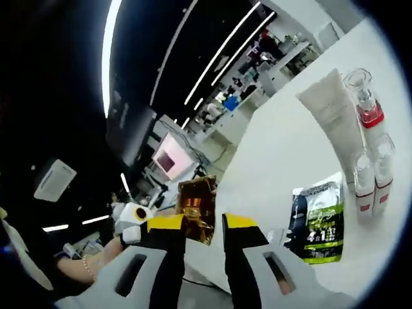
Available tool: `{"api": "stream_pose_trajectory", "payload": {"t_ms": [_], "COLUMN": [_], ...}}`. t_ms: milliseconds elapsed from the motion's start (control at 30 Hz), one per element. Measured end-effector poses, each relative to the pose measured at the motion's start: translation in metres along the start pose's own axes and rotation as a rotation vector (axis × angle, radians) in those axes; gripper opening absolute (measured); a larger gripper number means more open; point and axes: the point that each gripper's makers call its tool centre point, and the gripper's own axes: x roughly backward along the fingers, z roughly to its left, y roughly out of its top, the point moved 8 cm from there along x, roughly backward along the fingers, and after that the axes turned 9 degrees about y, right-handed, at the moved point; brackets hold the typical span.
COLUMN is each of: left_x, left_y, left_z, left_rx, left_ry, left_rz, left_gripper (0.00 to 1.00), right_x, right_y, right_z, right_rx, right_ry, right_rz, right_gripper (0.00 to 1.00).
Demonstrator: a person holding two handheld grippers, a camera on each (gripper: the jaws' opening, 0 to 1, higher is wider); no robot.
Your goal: Arrange the skincare products in the storage area until every visible bottle or jar stands upright without overlapping.
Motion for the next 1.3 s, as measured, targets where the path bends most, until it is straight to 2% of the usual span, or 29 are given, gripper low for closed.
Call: {"api": "stream_pose_trajectory", "payload": {"t_ms": [67, 100, 167, 300, 367, 433, 533, 700, 800, 867, 933, 967, 1100, 1133, 1167, 1233, 1300], "left_x": [0.003, 0.005, 0.008, 0.013, 0.014, 0.015, 0.017, 0.017, 0.018, 0.019, 0.022, 0.024, 0.03, 0.031, 0.032, 0.033, 0.032], "left_y": [0.007, 0.012, 0.015, 0.014, 0.012, 0.01, 0.009, 0.01, 0.01, 0.011, 0.013, 0.013, 0.012, 0.013, 0.015, 0.021, 0.027], "left_z": [-0.002, -0.005, -0.01, -0.012, -0.01, -0.009, -0.008, -0.008, -0.008, -0.008, -0.008, -0.01, -0.019, -0.022, -0.027, -0.034, -0.037], "left_rx": [0.021, 0.038, 0.054, 0.028, 0.01, 0.004, 0.014, 0.022, 0.015, 0.016, 0.027, 0.03, 0.039, 0.045, 0.042, 0.025, 0.013], "left_ry": [-0.024, -0.056, -0.084, -0.073, -0.052, -0.048, -0.045, -0.055, -0.06, -0.056, -0.058, -0.061, -0.086, -0.091, -0.099, -0.1, -0.091], "left_rz": [-0.011, -0.026, -0.027, 0.004, 0.029, 0.04, 0.029, 0.019, 0.026, 0.022, 0.01, 0.004, 0.001, -0.001, -0.007, -0.02, -0.019], "left_gripper": [0.0, 0.0, 0.0, 0.0, 0.0, 0.0, 0.0, 0.0, 0.0, 0.0, 0.0, 0.0, 0.0, 0.0, 0.0, 0.0, 0.0], "right_x": [-0.001, -0.003, -0.007, -0.018, -0.025, -0.029, -0.03, -0.031, -0.032, -0.031, -0.03, -0.028, -0.023, -0.023, -0.023, -0.025, -0.029], "right_y": [0.008, 0.014, 0.023, 0.039, 0.046, 0.048, 0.045, 0.04, 0.041, 0.044, 0.045, 0.047, 0.051, 0.055, 0.056, 0.062, 0.068], "right_z": [-0.001, -0.002, -0.001, 0.01, 0.014, 0.013, 0.008, 0.006, 0.012, 0.014, 0.023, 0.026, 0.042, 0.048, 0.049, 0.061, 0.07], "right_rx": [0.004, 0.015, 0.053, 0.098, 0.132, 0.152, 0.178, 0.196, 0.251, 0.308, 0.375, 0.429, 0.556, 0.647, 0.673, 0.835, 0.912], "right_ry": [0.022, 0.028, 0.059, 0.134, 0.151, 0.138, 0.126, 0.118, 0.13, 0.087, 0.098, 0.077, 0.046, 0.033, 0.027, -0.013, -0.025], "right_rz": [-0.016, -0.017, 0.007, 0.035, 0.058, 0.069, 0.127, 0.179, 0.2, 0.195, 0.21, 0.211, 0.206, 0.199, 0.199, 0.215, 0.244], "right_gripper": [0.36, 0.38, 0.42, 0.42, 0.39, 0.34, 0.26, 0.22, 0.13, 0.09, 0.05, 0.03, 0.01, 0.01, 0.01, 0.01, 0.01]}}
